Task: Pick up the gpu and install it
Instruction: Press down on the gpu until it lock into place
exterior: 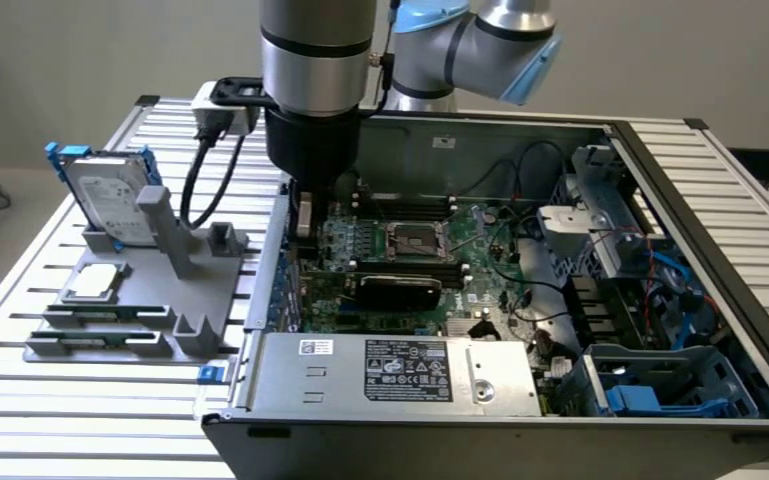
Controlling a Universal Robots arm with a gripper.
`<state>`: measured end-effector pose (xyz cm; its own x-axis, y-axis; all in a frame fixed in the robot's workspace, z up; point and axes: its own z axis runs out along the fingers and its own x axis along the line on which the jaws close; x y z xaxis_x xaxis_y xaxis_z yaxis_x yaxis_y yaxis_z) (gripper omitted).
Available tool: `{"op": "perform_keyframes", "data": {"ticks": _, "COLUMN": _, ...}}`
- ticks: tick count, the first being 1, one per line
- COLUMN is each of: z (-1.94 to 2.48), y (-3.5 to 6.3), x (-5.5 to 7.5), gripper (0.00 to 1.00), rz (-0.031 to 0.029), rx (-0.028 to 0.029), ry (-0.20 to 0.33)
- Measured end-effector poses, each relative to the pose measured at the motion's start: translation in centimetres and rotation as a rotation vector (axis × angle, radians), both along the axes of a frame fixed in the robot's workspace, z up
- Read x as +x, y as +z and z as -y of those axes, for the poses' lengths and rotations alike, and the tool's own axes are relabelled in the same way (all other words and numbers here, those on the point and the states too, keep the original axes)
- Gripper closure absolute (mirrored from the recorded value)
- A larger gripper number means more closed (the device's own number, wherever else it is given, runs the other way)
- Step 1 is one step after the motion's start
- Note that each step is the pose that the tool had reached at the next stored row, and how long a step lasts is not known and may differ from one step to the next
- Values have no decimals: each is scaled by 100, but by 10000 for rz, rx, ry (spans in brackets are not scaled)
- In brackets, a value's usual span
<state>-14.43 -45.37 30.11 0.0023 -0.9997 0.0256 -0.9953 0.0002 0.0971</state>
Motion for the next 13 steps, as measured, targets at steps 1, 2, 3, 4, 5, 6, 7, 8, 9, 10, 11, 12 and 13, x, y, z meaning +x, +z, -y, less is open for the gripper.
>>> {"op": "perform_keyframes", "data": {"ticks": 1, "z": 0, "y": 2, "x": -1, "gripper": 89, "rz": -10, "rx": -1, "ry": 0}}
{"op": "perform_keyframes", "data": {"ticks": 2, "z": 0, "y": 3, "x": -1, "gripper": 89, "rz": -18, "rx": -2, "ry": 0}}
{"op": "perform_keyframes", "data": {"ticks": 3, "z": 0, "y": 4, "x": -2, "gripper": 89, "rz": -27, "rx": -1, "ry": 1}}
{"op": "perform_keyframes", "data": {"ticks": 4, "z": 0, "y": 6, "x": -2, "gripper": 89, "rz": -38, "rx": -1, "ry": 2}}
{"op": "perform_keyframes", "data": {"ticks": 5, "z": 0, "y": 8, "x": -3, "gripper": 89, "rz": -49, "rx": -2, "ry": 2}}
{"op": "perform_keyframes", "data": {"ticks": 6, "z": 0, "y": 9, "x": -4, "gripper": 89, "rz": -60, "rx": -2, "ry": 1}}
{"op": "perform_keyframes", "data": {"ticks": 7, "z": 0, "y": 11, "x": -4, "gripper": 89, "rz": -72, "rx": -2, "ry": 1}}
{"op": "perform_keyframes", "data": {"ticks": 8, "z": 0, "y": 12, "x": -4, "gripper": 89, "rz": -85, "rx": -2, "ry": 1}}
{"op": "perform_keyframes", "data": {"ticks": 9, "z": 0, "y": 15, "x": -5, "gripper": 89, "rz": -100, "rx": -2, "ry": 0}}
{"op": "perform_keyframes", "data": {"ticks": 10, "z": 0, "y": 19, "x": -5, "gripper": 89, "rz": -115, "rx": -2, "ry": 0}}
{"op": "perform_keyframes", "data": {"ticks": 11, "z": 1, "y": 26, "x": -6, "gripper": 89, "rz": -126, "rx": -4, "ry": -1}}
{"op": "perform_keyframes", "data": {"ticks": 12, "z": 0, "y": 36, "x": -5, "gripper": 89, "rz": -136, "rx": -3, "ry": 0}}
{"op": "perform_keyframes", "data": {"ticks": 13, "z": 0, "y": 46, "x": -2, "gripper": 89, "rz": -146, "rx": -2, "ry": 1}}
